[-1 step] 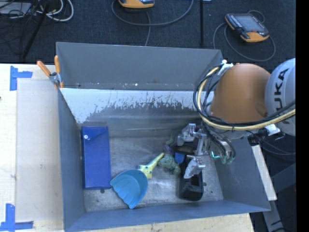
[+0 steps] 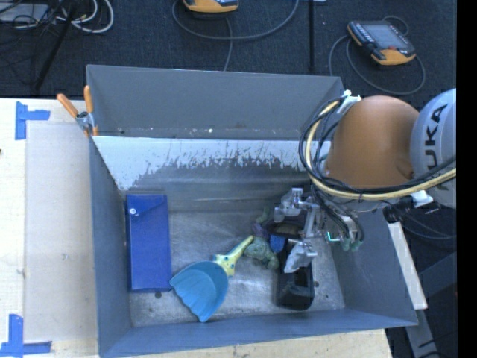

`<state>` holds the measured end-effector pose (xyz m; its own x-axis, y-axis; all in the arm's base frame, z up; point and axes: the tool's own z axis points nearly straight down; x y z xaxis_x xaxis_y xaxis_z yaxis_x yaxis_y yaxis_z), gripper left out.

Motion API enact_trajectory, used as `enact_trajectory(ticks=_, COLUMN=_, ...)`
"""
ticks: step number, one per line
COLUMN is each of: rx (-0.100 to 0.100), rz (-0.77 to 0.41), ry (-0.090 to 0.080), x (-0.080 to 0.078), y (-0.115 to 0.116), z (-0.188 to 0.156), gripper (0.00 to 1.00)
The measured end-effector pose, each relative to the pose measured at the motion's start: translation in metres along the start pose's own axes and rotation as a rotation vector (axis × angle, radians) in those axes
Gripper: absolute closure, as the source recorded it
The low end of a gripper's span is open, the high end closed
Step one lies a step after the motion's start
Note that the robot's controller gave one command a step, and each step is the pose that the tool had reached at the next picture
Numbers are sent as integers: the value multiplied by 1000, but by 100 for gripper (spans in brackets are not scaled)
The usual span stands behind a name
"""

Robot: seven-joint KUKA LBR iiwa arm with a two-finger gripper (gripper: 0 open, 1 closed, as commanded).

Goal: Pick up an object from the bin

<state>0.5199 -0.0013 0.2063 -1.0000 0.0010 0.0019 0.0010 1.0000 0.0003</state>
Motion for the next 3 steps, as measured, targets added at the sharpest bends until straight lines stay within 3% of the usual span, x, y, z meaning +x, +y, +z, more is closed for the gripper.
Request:
enact_trajectory(ticks=1, rx=-5, rz=-64, ry=-9, x=-53, y=-47, z=125, gripper=100)
enact_trajectory(ticks=2, rx=-5, rz=-64, ry=-10, x=-53, y=-47, z=125, gripper=100)
enact_trajectory(ticks=3, rx=-2, rz=-70, ry=2, x=-44, y=-47, z=92, gripper=100)
